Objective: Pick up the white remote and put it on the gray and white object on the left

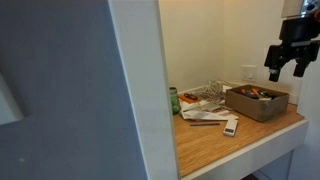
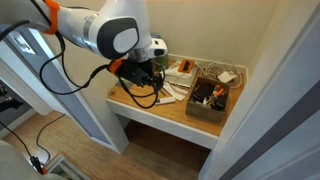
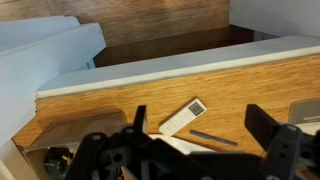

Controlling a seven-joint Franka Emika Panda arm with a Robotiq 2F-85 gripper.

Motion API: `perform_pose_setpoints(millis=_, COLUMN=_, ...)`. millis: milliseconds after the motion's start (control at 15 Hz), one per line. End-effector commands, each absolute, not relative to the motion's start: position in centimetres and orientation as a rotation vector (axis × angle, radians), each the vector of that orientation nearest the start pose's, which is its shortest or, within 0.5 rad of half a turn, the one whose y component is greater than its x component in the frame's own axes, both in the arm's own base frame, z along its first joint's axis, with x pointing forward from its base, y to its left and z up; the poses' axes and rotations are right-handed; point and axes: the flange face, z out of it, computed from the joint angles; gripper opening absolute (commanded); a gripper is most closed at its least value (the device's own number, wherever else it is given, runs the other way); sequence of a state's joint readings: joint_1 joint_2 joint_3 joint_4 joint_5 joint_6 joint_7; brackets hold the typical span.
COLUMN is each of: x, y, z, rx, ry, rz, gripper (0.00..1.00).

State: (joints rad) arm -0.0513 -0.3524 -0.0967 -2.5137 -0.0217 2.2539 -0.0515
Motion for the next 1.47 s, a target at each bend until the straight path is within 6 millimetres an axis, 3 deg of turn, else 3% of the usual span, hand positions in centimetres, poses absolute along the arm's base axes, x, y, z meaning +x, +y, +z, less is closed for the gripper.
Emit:
perform_pose_setpoints(millis=0, x=42.6, y=-6.4, z=41.4, rx=-3.129, ry=0.124, rz=-0.144, gripper=1.00)
perform_pose_setpoints(millis=867, x=42.6, y=-6.4, z=41.4, rx=-3.129, ry=0.124, rz=-0.144, gripper=1.00)
perform_pose_setpoints(millis=1067, x=44.4, y=-6.9, z=40.3, rx=-3.055, ry=0.192, rz=-0.116, gripper=1.00)
perform_pose_setpoints(millis=1400, x=48.2, y=-6.8, z=36.6, rx=-2.969, ry=0.465, rz=-0.011, gripper=1.00)
